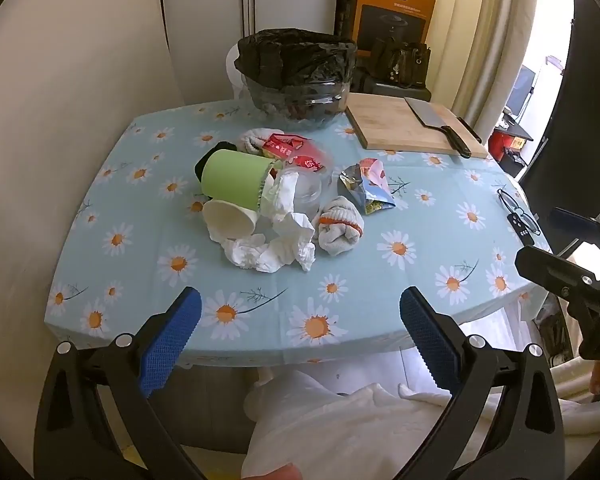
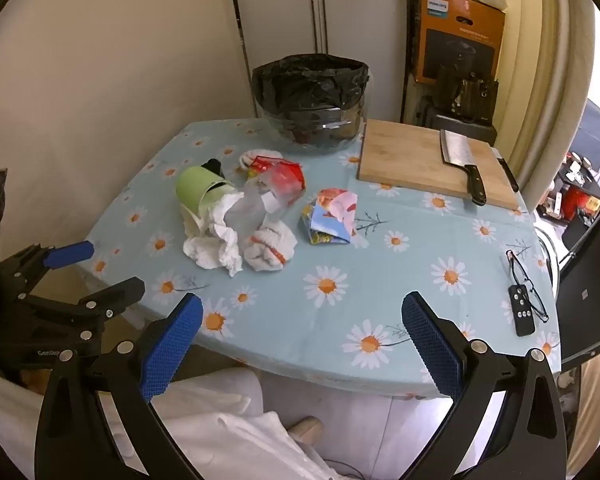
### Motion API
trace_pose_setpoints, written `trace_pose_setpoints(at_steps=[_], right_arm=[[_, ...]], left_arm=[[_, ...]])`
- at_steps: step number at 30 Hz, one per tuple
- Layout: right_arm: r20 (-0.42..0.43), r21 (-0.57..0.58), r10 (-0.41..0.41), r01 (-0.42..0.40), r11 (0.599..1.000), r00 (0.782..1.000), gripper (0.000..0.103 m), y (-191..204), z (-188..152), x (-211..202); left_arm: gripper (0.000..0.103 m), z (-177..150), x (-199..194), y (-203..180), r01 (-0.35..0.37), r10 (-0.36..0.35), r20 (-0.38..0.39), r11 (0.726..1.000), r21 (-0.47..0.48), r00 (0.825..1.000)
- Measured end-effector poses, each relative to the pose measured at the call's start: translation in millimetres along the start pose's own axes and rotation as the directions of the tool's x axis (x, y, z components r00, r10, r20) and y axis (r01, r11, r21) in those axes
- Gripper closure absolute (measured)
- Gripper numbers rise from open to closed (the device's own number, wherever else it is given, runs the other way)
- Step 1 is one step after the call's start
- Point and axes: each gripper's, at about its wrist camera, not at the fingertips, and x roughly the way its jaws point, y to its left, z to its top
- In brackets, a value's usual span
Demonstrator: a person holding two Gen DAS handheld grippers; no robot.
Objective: Collect trash
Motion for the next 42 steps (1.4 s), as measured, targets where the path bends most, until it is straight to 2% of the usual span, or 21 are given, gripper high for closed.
trace_pose_setpoints(at_steps=[21,42], right_arm=[[0.011,-0.01,-0.007,0.007,1.0,1.0,0.008,4.0,-3.5,-6.1],[-0.002,-0.021,0.002,-0.002,1.0,1.0,0.008,5.4,-6.2,-4.6]], left_arm=[[0.006,-4.1,-7.0,0.9,-0.014,0.013,0.019,1.0,0.018,1.0],[0.006,-6.1,-3.7,-1.8,-0.027,0.027,-0.004,0.999,0.021,1.0]])
